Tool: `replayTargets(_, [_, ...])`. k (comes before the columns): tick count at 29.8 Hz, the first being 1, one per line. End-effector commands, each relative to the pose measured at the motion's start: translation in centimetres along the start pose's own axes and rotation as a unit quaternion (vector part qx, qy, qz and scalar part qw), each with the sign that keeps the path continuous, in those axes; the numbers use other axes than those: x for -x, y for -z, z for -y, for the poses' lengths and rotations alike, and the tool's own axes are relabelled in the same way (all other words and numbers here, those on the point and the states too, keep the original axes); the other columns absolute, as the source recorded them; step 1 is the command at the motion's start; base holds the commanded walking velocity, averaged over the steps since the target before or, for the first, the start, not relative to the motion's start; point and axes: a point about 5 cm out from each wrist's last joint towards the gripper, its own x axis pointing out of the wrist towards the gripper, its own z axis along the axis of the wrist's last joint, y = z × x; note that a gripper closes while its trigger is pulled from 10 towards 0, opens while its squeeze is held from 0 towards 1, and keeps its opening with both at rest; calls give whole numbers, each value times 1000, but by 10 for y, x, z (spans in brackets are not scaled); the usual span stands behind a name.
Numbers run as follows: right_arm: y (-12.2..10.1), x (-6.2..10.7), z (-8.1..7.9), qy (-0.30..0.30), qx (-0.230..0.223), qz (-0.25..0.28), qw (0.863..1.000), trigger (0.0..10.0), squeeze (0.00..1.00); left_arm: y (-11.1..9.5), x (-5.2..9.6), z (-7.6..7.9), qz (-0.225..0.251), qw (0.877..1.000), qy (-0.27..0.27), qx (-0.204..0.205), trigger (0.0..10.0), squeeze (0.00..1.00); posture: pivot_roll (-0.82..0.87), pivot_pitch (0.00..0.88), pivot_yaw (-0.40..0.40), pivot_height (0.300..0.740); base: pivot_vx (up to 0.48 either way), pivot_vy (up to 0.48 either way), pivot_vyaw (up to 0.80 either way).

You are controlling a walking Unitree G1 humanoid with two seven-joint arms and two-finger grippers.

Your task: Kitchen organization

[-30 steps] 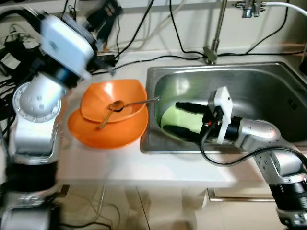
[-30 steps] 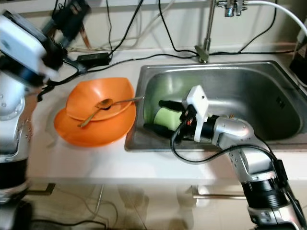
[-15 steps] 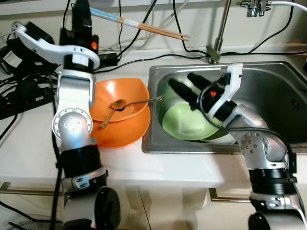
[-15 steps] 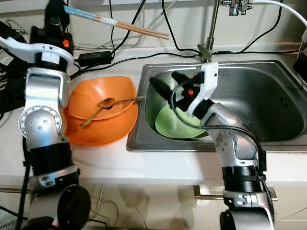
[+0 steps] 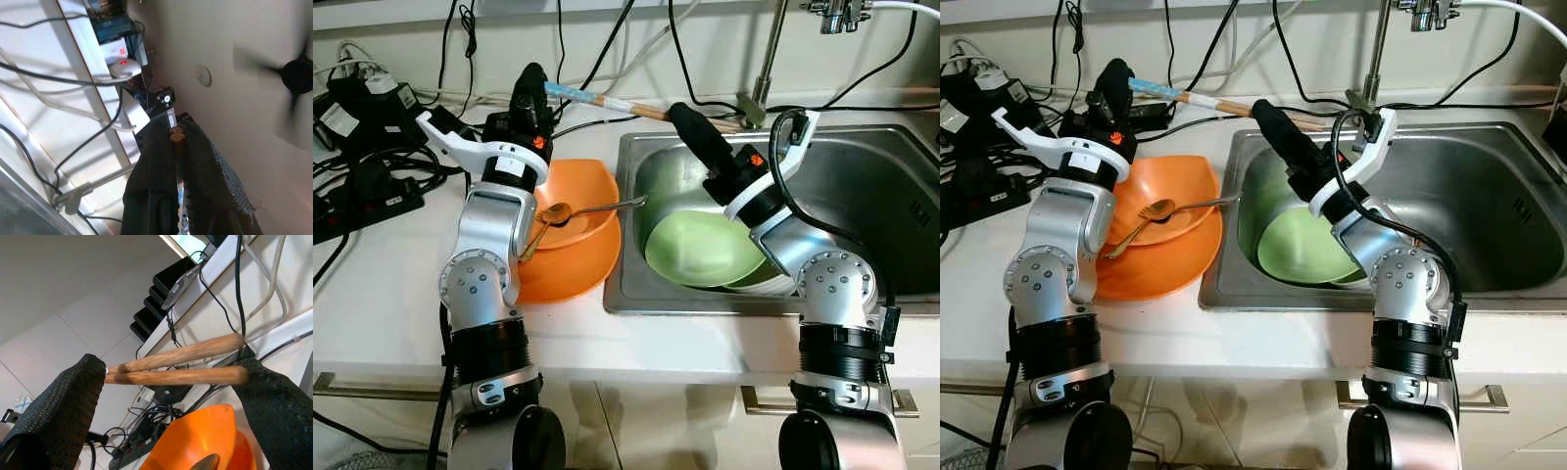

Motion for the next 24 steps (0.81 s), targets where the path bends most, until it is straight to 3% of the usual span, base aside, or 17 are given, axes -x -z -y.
replayTargets(1, [-6, -5, -10, -13, -6, 6, 1000, 10000, 0, 13, 4, -4, -11, 999, -10, 32, 0, 0, -106, 0, 121, 740, 0, 0, 0])
replayTargets(2, [-6, -5, -10, -13, -6, 6, 1000, 10000, 0, 13, 4, -4, -11, 999, -10, 32, 0, 0, -106, 0, 121, 740, 0, 0, 0])
replayTargets(3, [-6, -6, -9, -8, -10, 9, 1000, 6824, 0, 14, 4, -4, -13, 999, -11, 36, 0, 0, -106, 0, 121, 740, 0, 0, 0])
replayTargets(4, [-7, -6, -8, -4, -16, 13, 1000, 0, 0, 16, 5, -5, -15, 999, -13, 38, 0, 0, -107, 0, 121, 740, 0, 0, 0])
replayTargets(16, [-11, -5, -6, 9, -35, 28, 999, 0, 0, 25, 9, -12, -25, 998, -30, 49, 0, 0, -116, 0, 122, 740, 0, 0, 0])
replayTargets(24, [-10, -6, -6, 10, -38, 24, 999, 0, 0, 23, 8, -17, -23, 998, -48, 35, 0, 0, -115, 0, 120, 740, 0, 0, 0])
